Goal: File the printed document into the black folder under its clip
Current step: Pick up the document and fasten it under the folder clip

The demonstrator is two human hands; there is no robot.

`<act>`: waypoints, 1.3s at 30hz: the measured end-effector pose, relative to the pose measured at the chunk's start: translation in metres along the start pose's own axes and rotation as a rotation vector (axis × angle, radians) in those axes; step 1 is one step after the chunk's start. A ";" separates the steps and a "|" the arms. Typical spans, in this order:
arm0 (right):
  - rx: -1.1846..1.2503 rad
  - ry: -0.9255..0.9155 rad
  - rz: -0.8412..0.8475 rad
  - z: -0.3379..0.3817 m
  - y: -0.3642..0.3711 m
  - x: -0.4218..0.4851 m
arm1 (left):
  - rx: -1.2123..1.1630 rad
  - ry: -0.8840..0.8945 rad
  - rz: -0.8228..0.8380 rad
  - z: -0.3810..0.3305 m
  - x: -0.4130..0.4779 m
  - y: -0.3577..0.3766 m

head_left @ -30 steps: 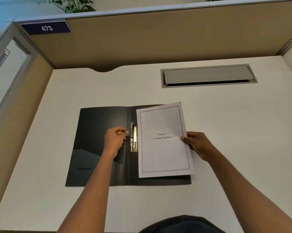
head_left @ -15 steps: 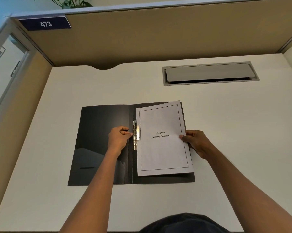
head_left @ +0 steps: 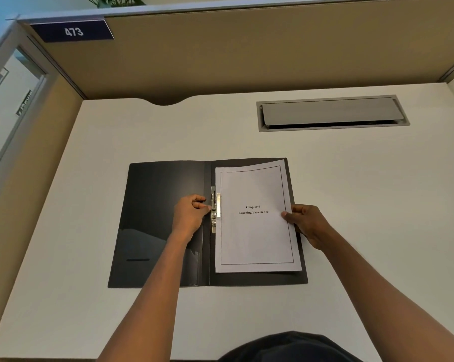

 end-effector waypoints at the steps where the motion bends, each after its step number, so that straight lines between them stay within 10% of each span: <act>1: -0.009 0.000 -0.005 0.000 0.000 0.000 | -0.001 0.003 0.002 0.000 0.001 0.000; 39: -0.515 -0.212 -0.451 0.011 0.027 -0.020 | -0.039 0.071 -0.192 -0.019 0.039 0.008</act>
Point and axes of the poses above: each hand's wrist, its own x-axis towards the middle knuckle, its own y-axis out of the palm, z = x × y, the point moved 4 cm from there along x, towards the middle knuckle, and after that the axes turned 13 degrees about y, right-handed, at the moved point
